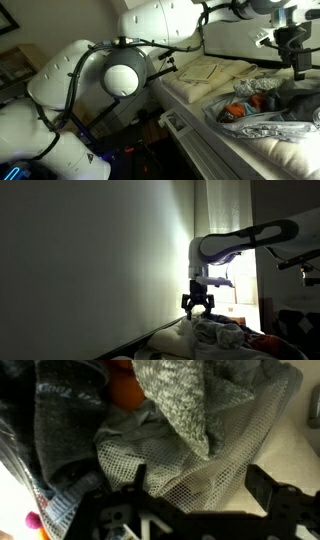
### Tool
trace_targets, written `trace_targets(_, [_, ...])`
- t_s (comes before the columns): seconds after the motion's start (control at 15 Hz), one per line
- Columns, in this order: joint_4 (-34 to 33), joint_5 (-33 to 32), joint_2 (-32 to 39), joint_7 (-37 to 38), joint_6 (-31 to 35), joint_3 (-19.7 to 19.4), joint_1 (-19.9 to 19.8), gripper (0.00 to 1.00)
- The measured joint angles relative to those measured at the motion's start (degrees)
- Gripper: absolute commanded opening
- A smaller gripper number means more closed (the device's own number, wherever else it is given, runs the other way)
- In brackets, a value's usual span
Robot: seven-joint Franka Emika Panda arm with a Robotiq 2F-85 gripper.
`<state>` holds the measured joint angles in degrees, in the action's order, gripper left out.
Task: Close the bag
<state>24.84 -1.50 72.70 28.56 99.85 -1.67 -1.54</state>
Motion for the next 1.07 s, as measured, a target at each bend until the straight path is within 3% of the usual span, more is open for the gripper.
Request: trace_targets(1.07, [0.17,-0.07,0.18,1.09,4.61,-0.12,-0.32,1.00])
